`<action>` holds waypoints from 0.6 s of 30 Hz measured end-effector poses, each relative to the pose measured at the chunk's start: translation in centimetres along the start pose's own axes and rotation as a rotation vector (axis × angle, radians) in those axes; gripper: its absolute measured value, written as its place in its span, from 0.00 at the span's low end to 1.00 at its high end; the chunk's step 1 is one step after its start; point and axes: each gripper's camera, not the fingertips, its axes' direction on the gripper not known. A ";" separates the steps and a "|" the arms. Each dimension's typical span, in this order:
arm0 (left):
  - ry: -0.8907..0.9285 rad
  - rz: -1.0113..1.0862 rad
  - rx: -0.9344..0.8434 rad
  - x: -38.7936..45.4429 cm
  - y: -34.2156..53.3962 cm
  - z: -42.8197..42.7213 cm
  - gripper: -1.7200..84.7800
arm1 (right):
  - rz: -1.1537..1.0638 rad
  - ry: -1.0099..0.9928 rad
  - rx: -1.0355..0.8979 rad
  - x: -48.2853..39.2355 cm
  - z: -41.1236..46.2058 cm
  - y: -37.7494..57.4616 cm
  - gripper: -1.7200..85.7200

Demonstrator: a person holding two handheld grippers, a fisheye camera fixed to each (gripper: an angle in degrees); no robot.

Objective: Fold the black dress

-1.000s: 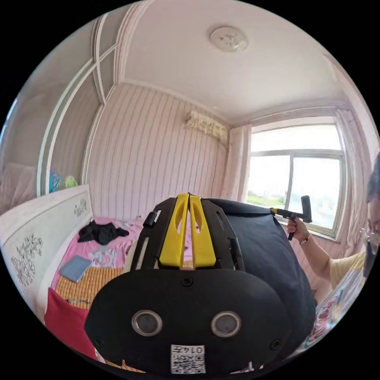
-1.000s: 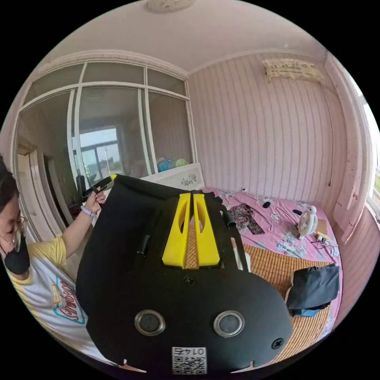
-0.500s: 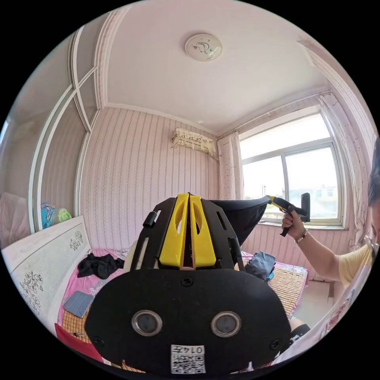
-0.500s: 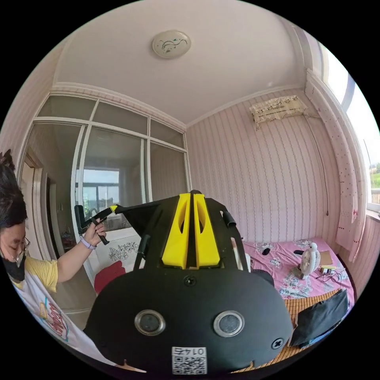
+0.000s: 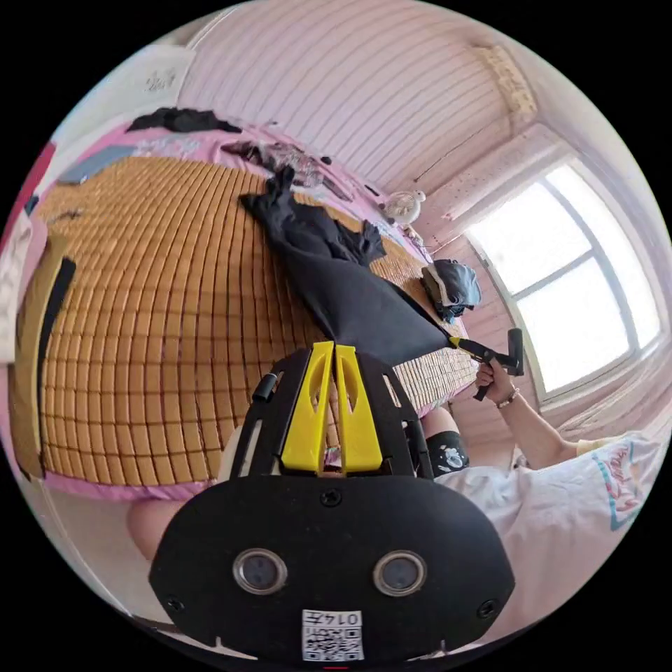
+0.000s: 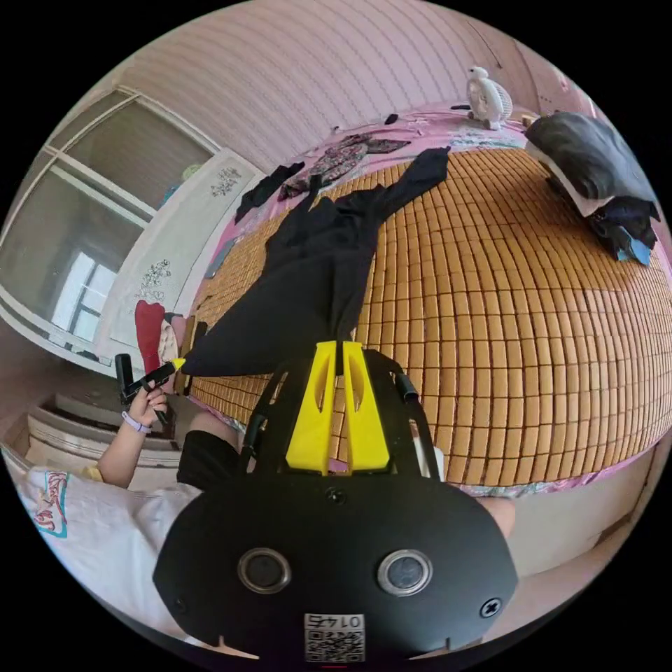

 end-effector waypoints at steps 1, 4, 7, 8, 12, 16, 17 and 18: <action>0.008 -0.045 -0.027 -1.3 0.5 1.0 0.01 | 0.066 0.027 -0.034 0.8 1.5 1.0 0.04; -0.030 -0.168 -0.074 -4.8 2.2 3.1 0.01 | 0.108 0.055 -0.086 1.2 3.4 2.7 0.05; -0.108 -0.172 -0.086 -5.8 1.9 3.3 0.04 | 0.092 0.132 -0.079 0.5 3.7 2.3 0.07; -0.134 -0.159 -0.076 -5.9 1.5 3.4 0.05 | 0.083 0.160 -0.070 0.1 3.8 1.6 0.09; -0.227 -0.112 -0.104 -6.0 -1.3 5.6 0.10 | 0.040 0.210 -0.028 -1.3 4.1 -1.4 0.11; -0.337 -0.062 -0.193 -6.0 -3.7 9.3 0.10 | 0.025 0.260 -0.104 -2.0 6.4 -4.7 0.10; -0.394 -0.039 -0.219 -6.0 -4.3 10.3 0.08 | 0.025 0.281 -0.159 -1.9 7.0 -5.3 0.06; -0.444 -0.012 -0.224 -6.0 -4.8 10.9 0.05 | 0.026 0.296 -0.173 -1.9 7.2 -5.6 0.04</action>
